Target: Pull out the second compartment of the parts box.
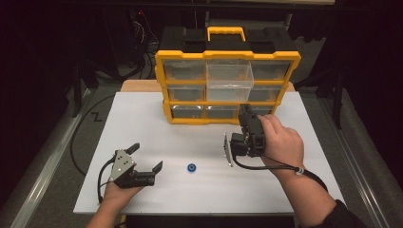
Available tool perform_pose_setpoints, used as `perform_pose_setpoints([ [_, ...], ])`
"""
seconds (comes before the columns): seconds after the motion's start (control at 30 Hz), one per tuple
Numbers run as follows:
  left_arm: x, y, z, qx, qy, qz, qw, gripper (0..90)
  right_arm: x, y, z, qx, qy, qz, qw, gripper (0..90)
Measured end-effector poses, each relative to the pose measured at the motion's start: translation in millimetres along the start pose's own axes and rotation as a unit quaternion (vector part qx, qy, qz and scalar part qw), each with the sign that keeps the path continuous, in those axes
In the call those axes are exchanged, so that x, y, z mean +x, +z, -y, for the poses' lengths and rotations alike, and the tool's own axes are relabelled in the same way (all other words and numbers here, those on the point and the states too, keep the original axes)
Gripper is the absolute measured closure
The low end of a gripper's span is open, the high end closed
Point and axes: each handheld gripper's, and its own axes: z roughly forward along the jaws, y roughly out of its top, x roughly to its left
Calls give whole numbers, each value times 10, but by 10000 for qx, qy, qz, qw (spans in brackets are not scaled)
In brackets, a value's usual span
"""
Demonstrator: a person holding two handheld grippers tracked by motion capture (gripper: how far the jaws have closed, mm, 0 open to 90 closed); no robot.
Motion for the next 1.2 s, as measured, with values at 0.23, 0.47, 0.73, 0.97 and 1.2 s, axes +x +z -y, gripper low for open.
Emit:
perform_pose_setpoints([
  [0.23,-1,4,2,8,5,6,10000,0,202,1,99,51,12,-97,9999,519],
  [0.47,-1,3,2,9,6,1,10000,0,422,-12,184,95,-8,-221,9997,497],
  [0.73,-2,7,3,9,0,-2,10000,0,691,-17,270,155,-2,-383,9991,450],
  [0.97,-3,7,3,10,11,-8,10000,0,943,-48,321,178,44,-474,9987,421],
  [1.2,-4,7,4,10,16,-6,10000,0,1127,-79,344,172,62,-559,9983,418],
])
